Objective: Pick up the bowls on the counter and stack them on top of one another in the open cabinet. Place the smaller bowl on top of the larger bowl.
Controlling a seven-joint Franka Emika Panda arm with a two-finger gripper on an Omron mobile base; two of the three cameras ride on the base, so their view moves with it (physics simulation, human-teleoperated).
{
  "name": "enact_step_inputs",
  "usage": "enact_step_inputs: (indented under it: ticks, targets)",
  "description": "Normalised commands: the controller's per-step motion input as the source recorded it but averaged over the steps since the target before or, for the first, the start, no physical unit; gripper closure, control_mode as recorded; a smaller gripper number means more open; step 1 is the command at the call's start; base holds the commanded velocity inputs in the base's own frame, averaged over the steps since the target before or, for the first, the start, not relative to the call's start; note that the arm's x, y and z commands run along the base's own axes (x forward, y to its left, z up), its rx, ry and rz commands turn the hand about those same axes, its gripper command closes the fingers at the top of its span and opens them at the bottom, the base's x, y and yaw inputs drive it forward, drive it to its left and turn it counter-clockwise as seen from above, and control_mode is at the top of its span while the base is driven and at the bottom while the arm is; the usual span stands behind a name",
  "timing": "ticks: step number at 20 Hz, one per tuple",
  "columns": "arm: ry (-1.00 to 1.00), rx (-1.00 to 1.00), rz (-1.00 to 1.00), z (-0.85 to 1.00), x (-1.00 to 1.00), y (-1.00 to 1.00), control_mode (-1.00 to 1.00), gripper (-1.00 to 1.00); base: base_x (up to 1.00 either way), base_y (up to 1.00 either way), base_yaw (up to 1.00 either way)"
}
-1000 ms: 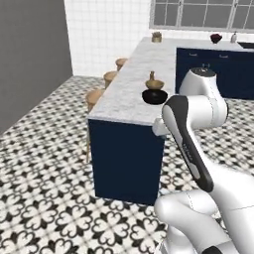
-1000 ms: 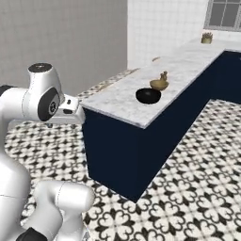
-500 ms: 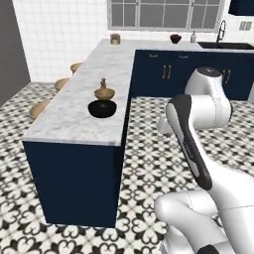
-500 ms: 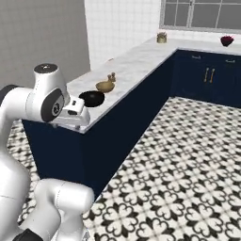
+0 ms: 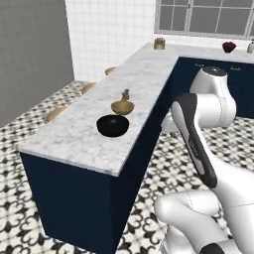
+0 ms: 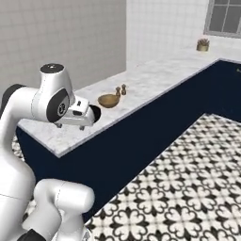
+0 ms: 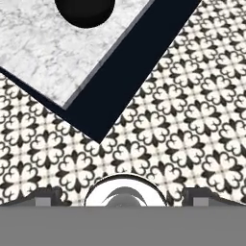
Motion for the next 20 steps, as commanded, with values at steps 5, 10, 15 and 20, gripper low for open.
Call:
enact_step_inputs:
  ticks: [5, 10, 15, 20]
  targets:
    - [0.00, 0.00, 0.00, 0.00, 0.00, 0.00, 1.00, -1.00, 0.95, -0.36, 0.67]
    - [0.00, 0.00, 0.00, 0.00, 0.00, 0.00, 1.00, -1.00, 0.57, -0.45, 0.71]
    - [0.00, 0.00, 0.00, 0.00, 0.00, 0.00, 1.00, -1.00, 0.09, -0.70, 0.67]
    - [0.00, 0.00, 0.00, 0.00, 0.00, 0.00, 1.00, -1.00, 0.15, -0.96, 0.50]
